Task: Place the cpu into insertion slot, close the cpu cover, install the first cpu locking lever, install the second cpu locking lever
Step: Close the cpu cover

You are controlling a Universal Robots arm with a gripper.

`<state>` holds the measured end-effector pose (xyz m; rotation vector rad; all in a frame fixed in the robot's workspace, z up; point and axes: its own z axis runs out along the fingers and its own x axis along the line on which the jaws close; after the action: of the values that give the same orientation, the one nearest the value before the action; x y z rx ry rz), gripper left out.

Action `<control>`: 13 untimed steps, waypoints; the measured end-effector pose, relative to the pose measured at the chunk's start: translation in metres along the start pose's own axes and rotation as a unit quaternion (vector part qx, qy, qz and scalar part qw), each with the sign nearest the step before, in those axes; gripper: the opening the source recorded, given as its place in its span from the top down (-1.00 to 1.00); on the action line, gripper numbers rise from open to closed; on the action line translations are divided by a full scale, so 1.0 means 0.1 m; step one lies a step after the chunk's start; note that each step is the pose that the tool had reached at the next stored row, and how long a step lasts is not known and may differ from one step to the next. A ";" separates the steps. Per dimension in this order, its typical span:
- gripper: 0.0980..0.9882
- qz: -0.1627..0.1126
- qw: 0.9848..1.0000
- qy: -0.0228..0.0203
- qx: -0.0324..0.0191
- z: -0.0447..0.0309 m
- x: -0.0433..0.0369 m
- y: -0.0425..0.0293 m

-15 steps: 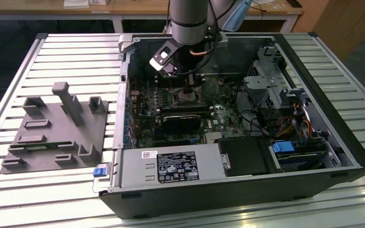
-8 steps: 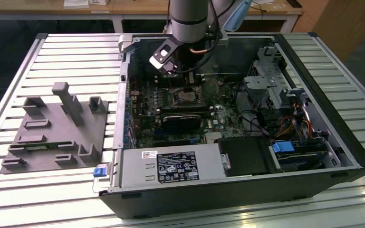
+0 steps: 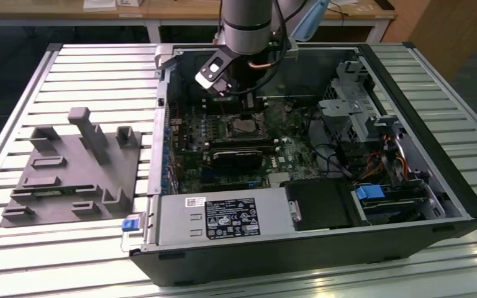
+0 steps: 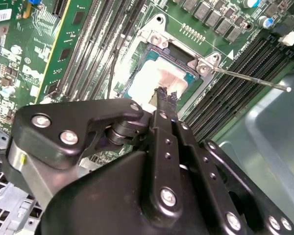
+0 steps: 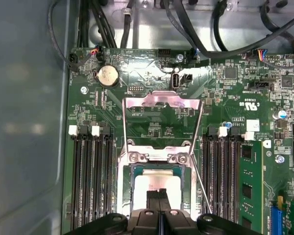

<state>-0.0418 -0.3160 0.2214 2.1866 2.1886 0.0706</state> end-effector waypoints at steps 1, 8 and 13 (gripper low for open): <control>0.98 0.000 1.000 0.000 0.000 -0.004 -0.001 0.000; 0.98 0.000 1.000 0.000 0.000 -0.100 0.000 0.003; 0.98 0.000 1.000 0.000 0.000 -0.210 0.001 0.010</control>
<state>-0.0421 -0.3159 0.2424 2.1866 2.1886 0.0703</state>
